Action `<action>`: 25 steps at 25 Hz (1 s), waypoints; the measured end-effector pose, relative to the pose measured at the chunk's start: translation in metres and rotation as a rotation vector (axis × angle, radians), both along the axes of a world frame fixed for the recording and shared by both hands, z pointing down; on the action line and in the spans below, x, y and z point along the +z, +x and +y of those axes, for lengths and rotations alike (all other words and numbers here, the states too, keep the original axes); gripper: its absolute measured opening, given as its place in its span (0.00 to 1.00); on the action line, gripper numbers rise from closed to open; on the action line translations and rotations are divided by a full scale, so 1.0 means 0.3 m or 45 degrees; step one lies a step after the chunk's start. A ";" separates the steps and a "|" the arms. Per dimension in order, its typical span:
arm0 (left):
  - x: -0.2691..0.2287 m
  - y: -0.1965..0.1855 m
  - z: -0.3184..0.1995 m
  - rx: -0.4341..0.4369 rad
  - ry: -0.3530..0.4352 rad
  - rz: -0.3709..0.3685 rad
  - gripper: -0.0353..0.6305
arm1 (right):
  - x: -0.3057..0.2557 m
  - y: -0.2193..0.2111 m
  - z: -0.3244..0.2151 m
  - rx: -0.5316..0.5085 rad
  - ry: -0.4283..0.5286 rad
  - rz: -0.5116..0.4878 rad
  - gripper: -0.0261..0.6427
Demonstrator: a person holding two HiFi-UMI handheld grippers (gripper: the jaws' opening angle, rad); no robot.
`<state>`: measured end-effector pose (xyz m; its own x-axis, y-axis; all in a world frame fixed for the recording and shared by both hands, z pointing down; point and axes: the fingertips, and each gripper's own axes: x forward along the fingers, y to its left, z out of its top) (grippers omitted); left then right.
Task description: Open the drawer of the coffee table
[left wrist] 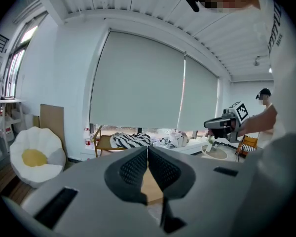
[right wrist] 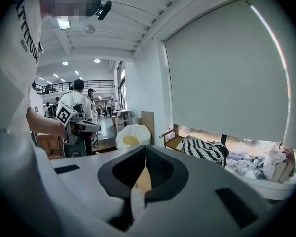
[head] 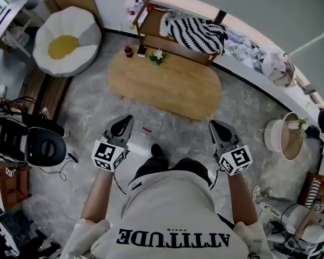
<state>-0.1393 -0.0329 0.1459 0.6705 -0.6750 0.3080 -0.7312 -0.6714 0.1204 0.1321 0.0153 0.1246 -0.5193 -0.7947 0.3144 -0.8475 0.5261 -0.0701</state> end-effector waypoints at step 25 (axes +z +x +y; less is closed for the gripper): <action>0.273 0.295 -0.039 0.110 -0.202 0.092 0.08 | 0.268 0.096 -0.042 -0.020 -0.243 -0.005 0.07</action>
